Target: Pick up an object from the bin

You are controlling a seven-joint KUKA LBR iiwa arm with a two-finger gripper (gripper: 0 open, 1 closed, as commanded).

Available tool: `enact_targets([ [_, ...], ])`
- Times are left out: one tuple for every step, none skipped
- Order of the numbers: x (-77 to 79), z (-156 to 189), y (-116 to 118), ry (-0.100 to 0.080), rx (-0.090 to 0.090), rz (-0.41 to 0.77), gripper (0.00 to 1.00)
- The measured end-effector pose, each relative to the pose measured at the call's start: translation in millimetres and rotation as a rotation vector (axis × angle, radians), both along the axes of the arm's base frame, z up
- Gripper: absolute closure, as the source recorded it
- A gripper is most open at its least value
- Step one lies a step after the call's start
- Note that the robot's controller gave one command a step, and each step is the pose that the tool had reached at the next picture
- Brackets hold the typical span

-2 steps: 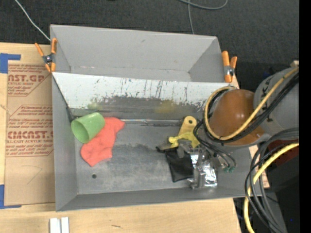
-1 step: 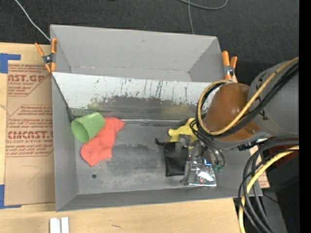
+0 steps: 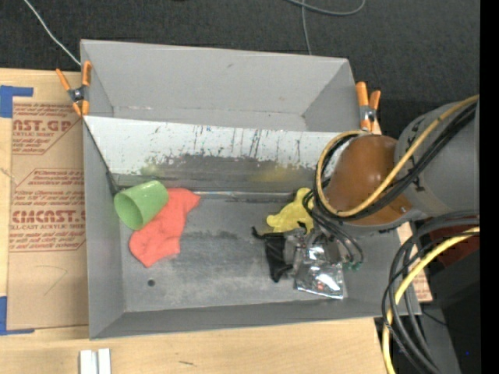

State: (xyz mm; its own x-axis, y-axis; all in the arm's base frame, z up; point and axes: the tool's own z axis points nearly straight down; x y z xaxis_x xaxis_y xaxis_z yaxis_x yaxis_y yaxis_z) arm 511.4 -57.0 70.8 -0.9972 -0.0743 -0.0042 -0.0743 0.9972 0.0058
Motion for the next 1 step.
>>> enact_targets([
  [0.0,0.0,0.0,0.0,0.0,0.0,1.0],
])
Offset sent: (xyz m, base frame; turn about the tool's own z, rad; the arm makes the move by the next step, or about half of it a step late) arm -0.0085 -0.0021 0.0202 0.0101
